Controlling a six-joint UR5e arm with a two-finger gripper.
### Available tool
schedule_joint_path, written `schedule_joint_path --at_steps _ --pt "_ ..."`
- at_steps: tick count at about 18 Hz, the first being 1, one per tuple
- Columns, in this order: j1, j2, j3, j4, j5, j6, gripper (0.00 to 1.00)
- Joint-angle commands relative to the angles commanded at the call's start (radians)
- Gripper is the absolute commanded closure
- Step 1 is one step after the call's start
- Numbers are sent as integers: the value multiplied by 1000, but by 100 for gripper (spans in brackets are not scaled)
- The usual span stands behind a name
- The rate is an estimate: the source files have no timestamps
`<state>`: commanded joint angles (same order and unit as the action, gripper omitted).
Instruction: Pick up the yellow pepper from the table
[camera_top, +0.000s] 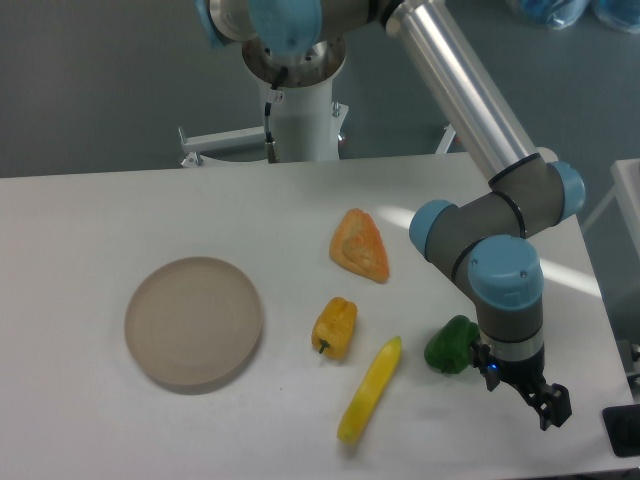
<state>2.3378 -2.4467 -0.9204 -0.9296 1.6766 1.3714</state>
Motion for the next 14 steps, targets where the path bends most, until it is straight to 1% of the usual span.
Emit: schedule_joint_path --at_steps 6,9,11,13,14 --pt "0 8 -2 0 -3 -3 0" --pt "-3 24 -9 3 -3 -23 0" --pt "-3 54 -18 -3 -5 -44 0" --pt "2 93 -44 -5 -8 -70 0" --pt "3 118 -67 -12 -8 -78 0"
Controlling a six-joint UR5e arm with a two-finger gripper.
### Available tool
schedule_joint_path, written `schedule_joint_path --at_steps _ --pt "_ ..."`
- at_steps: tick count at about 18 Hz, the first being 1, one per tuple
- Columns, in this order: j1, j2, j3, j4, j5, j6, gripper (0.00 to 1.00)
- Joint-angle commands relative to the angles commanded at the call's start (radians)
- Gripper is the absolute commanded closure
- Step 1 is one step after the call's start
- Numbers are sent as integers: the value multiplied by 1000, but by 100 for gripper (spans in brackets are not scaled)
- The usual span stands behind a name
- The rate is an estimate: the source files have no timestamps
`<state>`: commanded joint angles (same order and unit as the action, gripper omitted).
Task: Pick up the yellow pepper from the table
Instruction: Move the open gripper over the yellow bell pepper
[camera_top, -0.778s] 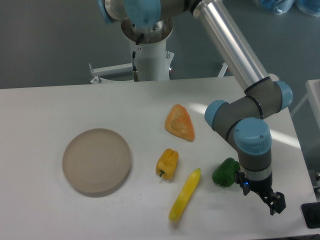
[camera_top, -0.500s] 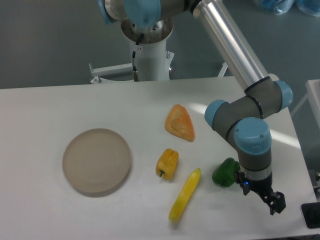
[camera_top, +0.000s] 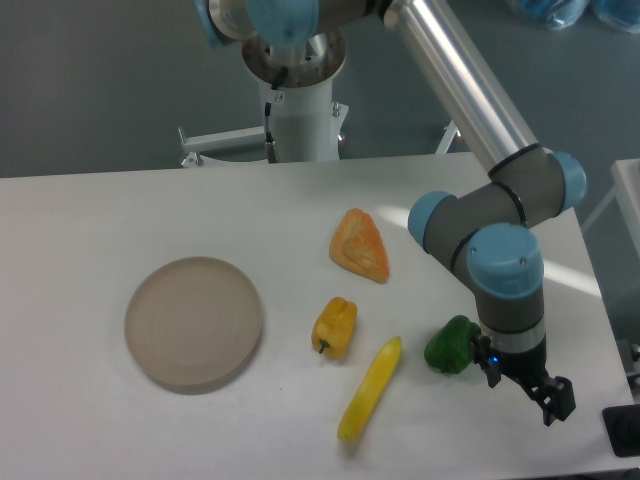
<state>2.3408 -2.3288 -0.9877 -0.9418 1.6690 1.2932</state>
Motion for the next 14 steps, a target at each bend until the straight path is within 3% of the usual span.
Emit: schedule_joint_path --at_steps 6,11,14 --pt "2 179 -164 -116 -24 -15 0" --pt "-8 311 -297 -235 -86 -152 0" --pt "-17 354 -402 -235 -109 -233 0"
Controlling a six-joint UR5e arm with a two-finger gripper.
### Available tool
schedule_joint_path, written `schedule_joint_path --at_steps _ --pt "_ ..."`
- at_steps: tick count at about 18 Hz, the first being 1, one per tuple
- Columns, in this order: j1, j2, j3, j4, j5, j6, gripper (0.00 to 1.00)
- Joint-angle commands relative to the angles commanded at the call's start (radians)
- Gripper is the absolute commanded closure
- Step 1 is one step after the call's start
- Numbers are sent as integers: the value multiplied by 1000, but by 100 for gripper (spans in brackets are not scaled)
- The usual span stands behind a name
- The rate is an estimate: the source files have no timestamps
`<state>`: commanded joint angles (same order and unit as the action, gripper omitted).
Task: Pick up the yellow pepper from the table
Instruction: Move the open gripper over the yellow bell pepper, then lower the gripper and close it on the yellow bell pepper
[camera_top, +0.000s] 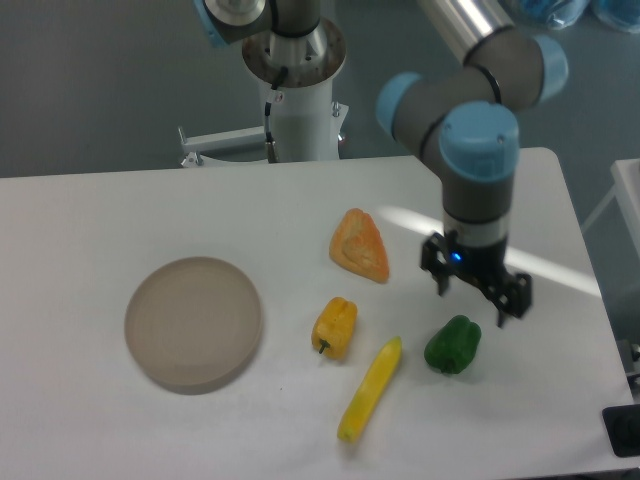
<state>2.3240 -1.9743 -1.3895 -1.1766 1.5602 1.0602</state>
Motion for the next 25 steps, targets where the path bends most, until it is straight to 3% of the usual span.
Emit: schedule_joint_path --at_steps 3,6,14,25 --pt "-5 9 -63 3 -81 -107 0" --pt "-37 9 -106 49 -106 -184 0" --pt "-92 -8 -230 262 -104 -267 0" --pt "-137 -75 -236 316 -94 -266 0"
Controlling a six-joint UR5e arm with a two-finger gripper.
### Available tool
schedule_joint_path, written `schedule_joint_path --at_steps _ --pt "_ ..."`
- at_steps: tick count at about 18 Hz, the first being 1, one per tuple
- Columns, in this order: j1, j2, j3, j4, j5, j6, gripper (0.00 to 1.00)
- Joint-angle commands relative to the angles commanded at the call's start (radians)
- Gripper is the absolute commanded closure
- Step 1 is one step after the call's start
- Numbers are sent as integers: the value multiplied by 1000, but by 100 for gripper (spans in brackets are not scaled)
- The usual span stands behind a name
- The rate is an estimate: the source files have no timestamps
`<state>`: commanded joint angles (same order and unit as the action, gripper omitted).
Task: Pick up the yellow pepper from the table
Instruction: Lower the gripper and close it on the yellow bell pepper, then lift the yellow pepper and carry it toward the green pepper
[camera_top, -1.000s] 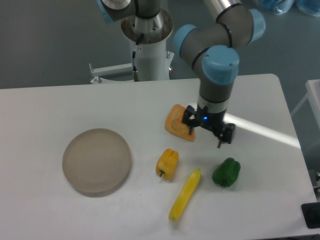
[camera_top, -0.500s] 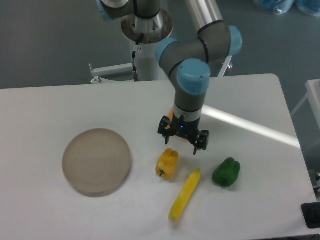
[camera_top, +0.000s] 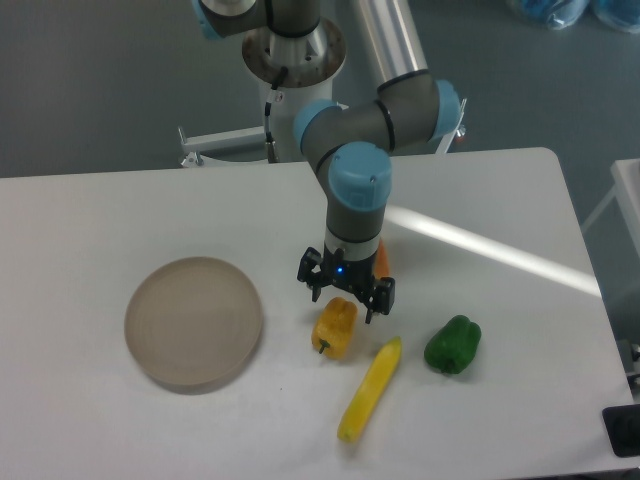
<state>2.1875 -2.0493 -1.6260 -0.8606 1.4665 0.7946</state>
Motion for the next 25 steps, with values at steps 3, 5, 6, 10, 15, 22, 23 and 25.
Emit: schedule_joint_path --at_steps 3,5,6,10,15,22,23,25 --pt "-8 -8 2 0 0 0 0" --pt "-9 -11 2 2 0 3 0" --pt "-9 -12 2 3 0 3 1" --pt "-9 -12 3 8 0 11 39" --pt "-8 -11 9 8 -2 15 52" --pt "-3 0 31 6 -2 60 52" --pt "-3 1 35 5 0 92 52" --pt "2 3 69 2 15 118 52"
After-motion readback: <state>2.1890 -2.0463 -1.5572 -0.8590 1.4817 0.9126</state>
